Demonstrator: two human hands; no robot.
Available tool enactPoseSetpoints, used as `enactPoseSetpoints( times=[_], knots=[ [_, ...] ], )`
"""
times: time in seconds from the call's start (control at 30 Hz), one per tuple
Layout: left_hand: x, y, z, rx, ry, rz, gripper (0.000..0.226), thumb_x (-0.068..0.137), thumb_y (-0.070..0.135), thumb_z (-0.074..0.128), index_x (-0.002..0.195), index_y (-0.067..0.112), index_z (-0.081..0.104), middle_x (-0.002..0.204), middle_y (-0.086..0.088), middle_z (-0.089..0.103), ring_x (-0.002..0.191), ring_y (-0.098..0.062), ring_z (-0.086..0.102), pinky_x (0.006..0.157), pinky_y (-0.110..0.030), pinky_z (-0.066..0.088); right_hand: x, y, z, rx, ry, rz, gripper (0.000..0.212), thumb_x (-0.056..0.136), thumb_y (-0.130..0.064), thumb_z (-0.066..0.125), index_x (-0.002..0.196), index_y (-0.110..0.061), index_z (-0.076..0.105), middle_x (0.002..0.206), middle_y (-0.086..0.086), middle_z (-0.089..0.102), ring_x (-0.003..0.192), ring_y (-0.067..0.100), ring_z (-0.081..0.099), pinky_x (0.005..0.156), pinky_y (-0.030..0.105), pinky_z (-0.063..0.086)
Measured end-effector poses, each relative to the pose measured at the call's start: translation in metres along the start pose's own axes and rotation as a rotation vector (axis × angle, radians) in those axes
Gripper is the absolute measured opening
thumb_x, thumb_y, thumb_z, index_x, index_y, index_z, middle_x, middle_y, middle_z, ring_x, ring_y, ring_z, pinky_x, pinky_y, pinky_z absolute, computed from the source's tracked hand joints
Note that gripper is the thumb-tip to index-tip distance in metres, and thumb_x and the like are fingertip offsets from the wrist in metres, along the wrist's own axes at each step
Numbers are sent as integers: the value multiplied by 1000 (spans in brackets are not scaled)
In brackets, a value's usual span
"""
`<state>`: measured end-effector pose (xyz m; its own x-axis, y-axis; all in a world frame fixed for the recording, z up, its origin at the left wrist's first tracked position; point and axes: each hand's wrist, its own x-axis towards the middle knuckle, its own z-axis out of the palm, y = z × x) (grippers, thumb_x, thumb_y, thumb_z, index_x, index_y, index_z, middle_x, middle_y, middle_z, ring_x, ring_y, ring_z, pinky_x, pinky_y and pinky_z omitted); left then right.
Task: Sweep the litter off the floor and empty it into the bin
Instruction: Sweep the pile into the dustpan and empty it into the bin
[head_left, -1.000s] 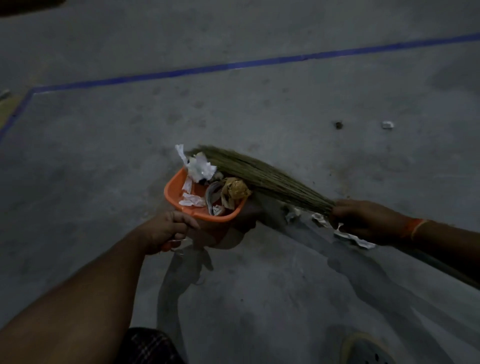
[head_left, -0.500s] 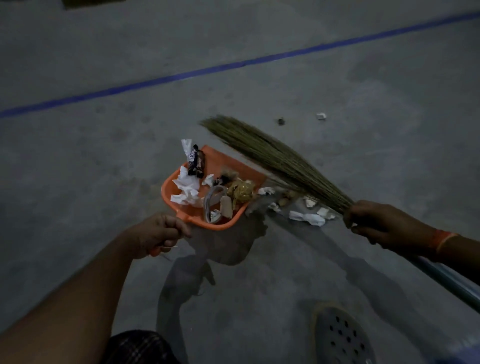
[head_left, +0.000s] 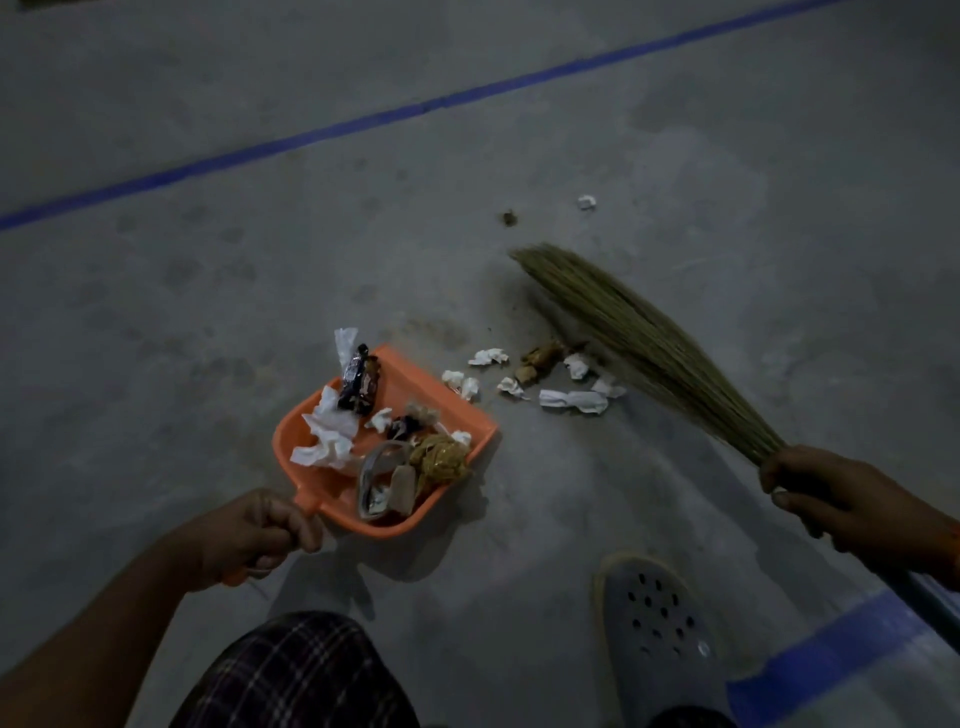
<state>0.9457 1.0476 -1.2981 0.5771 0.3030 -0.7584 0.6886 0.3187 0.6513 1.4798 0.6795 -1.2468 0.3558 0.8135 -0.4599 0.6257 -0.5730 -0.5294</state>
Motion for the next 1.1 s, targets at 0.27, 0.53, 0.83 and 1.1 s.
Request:
enactPoseSetpoints(
  times=[0.27,0.53,0.83,1.1],
  knots=[
    [-23,3,20,-90,37,1,34,84,-31,36,75,-18,66,52,-19,51,35,-12,32,38,-13,27,-11,18,21,-34,-71,74,19,96,-13,58,93,-31,60,93,-2,60,60,18,61,47,29,53],
    [-29,4,29,-49,81,-85,36,86,-28,36,78,-14,68,51,-12,55,34,-10,33,37,-13,24,11,15,38,-15,-71,56,18,96,-11,58,97,-29,60,97,-1,60,63,19,63,52,28,55],
    [-17,3,34,-52,63,-100,21,64,-1,56,75,-3,73,61,-15,61,38,-13,36,40,-16,26,23,7,49,23,-80,-7,34,94,-11,60,91,-45,56,99,-3,60,65,18,64,59,37,59],
    [-1,16,36,-118,30,-73,18,67,-11,54,75,-9,71,89,-22,67,38,-13,37,37,-15,31,29,2,56,68,-111,-22,24,95,-10,58,95,-35,60,100,0,60,69,22,63,55,36,58]
  ],
)
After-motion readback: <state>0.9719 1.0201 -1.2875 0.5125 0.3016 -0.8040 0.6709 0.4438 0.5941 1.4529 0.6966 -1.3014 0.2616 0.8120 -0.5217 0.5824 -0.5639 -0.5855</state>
